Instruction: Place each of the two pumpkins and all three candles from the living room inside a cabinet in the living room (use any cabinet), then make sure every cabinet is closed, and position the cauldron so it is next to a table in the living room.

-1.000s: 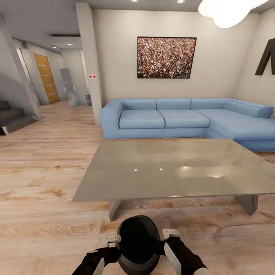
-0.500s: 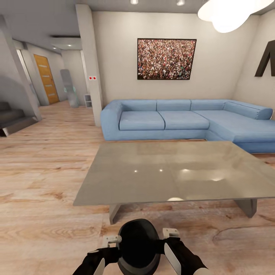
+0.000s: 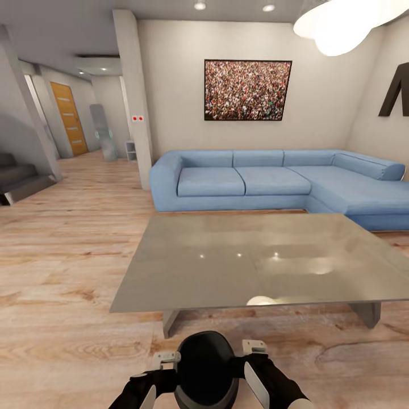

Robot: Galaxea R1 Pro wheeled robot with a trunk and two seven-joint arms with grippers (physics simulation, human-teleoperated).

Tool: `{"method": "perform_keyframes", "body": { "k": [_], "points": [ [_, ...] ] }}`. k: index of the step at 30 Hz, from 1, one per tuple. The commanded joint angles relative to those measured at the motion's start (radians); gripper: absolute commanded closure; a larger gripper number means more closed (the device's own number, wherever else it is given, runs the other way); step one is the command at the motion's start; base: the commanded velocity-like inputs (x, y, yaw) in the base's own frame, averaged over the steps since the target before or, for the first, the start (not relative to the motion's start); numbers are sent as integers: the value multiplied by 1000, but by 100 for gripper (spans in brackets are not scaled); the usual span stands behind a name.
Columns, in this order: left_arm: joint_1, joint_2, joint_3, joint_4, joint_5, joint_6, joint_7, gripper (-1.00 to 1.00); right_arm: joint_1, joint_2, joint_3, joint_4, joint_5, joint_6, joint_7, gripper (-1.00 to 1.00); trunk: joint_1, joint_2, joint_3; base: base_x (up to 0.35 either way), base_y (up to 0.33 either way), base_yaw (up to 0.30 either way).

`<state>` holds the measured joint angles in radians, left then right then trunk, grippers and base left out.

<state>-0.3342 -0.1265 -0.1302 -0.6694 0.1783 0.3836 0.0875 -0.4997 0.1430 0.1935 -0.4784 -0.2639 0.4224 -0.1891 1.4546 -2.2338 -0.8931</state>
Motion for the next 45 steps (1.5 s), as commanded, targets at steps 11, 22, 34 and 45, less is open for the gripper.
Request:
{"method": "perform_keyframes", "body": {
  "k": [11,22,34,45],
  "points": [
    [0,3,-6,4,3,0,27,-100,0,-4,7,1,-9,-35,-10,-100,-42,77,34,0,0,0],
    [0,12,-6,214,-1,-163,46,-100,0,-10,11,4,-4,-62,-10,-100,-85,154,68,0,0,0],
    [0,15,-11,275,-1,-231,46,-100,5,-10,12,6,-6,-68,-10,-100,-131,238,106,0,0,0],
    [0,19,-7,328,0,-263,47,-100,6,-9,11,77,-4,-126,-12,-100,-173,315,140,0,0,0]
  ]
}}
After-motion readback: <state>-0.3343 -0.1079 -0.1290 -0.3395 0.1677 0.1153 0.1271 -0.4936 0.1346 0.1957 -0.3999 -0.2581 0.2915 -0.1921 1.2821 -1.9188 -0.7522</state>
